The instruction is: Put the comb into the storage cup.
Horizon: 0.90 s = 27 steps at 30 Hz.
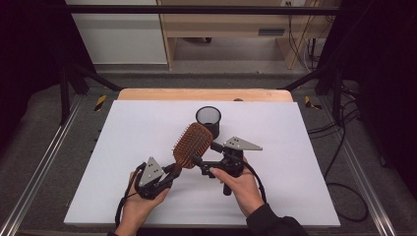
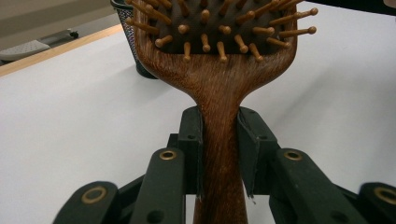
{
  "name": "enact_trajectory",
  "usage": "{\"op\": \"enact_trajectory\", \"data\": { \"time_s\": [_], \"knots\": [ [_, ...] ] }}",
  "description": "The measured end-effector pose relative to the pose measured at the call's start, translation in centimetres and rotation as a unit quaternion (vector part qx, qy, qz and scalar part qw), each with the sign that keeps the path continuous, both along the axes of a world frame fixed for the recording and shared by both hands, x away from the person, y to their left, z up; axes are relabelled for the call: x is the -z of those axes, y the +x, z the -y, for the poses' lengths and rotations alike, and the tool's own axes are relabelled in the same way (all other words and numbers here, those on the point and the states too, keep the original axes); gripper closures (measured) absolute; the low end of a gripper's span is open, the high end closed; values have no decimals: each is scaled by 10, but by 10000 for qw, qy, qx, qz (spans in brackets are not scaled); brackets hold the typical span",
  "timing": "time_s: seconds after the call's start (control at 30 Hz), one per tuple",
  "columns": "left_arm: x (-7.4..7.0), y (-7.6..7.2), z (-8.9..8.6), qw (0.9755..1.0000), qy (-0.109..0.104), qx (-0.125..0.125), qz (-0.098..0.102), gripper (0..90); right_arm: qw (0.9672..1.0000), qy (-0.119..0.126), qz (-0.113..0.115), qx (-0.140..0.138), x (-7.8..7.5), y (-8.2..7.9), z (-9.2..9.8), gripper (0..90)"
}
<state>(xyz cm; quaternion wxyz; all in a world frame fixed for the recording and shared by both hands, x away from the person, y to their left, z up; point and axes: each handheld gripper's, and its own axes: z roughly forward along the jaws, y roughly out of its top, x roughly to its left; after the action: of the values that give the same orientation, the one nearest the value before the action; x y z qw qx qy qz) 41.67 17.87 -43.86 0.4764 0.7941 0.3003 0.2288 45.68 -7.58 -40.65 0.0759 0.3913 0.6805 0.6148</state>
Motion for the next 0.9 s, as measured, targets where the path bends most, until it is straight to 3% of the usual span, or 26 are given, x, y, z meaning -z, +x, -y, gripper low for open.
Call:
{"op": "enact_trajectory", "data": {
  "time_s": [0.17,0.63,0.9],
  "knots": [
    [-1,-2,1,10000,-35,8,74,724,9997,185,-137,-53,-2,3,-6,140],
    [-2,-2,1,9998,-149,42,89,723,9991,339,-145,-194,-10,10,-15,233],
    [-3,-4,0,9995,-250,63,169,723,9982,484,-236,-265,-11,12,-17,342]
  ]
}}
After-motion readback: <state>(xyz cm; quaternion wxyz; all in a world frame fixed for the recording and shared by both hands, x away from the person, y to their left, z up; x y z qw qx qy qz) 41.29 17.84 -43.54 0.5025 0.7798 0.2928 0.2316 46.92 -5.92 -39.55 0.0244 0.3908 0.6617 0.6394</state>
